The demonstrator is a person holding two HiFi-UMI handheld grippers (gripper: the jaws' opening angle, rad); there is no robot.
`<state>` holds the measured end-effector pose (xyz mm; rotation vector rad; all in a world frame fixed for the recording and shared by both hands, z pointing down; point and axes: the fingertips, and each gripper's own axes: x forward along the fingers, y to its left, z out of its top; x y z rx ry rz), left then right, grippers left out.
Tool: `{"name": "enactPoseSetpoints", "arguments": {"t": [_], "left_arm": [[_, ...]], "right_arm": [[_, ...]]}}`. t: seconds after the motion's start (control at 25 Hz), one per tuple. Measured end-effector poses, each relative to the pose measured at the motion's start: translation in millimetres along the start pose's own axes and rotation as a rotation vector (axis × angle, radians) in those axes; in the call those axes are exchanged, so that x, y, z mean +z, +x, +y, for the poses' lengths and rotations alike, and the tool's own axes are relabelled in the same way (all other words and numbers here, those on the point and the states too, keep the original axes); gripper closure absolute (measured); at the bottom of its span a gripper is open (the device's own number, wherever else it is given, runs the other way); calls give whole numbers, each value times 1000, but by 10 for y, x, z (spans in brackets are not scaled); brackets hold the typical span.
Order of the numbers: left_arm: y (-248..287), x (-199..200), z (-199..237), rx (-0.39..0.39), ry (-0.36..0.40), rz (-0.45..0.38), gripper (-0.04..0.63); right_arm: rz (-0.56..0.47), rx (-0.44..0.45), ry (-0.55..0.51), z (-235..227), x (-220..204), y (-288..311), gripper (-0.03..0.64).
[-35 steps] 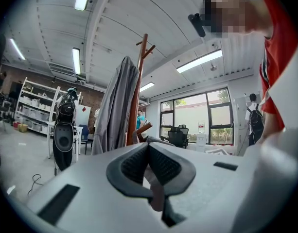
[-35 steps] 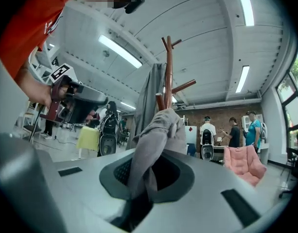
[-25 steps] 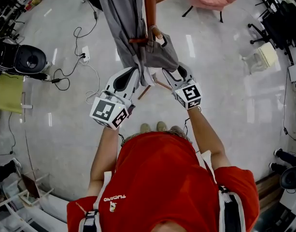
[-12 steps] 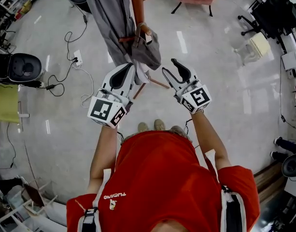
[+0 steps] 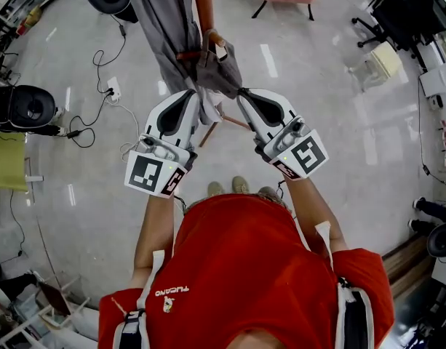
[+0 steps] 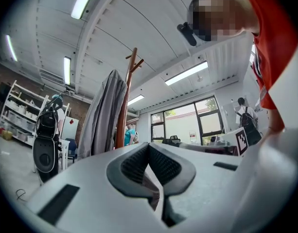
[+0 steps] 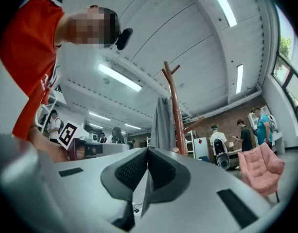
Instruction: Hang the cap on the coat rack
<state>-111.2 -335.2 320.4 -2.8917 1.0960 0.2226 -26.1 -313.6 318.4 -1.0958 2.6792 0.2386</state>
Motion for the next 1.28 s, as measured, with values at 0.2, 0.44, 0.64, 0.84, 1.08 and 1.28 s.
{"name": "enactPoseSetpoints", "arguments": {"t": [0.2,0.44,0.64,0.84,1.08,1.28], "left_arm": [[-73,75,-16,-26,17,-7,588],[-105,48,-54,-36,8,-8,588],[-115,31,-76,-32,-4,-10,588],[-134,57,-63,-25,-8,-12,588],[-138,42,-58,-18,-9,-9,588],[-115,5,-89,-16,-7,-8,588]], "right_arm": [[8,-29,-23,55,12,19,594],[41,-43,-32,100,-55,-42,594],[52,-46,-32,100,-92,-65,594],[52,-46,-28,105,-83,-59,594],[53,-46,-24,86,-111,-62,594],[55,-44,-20,59,-156,-103,594]]}}
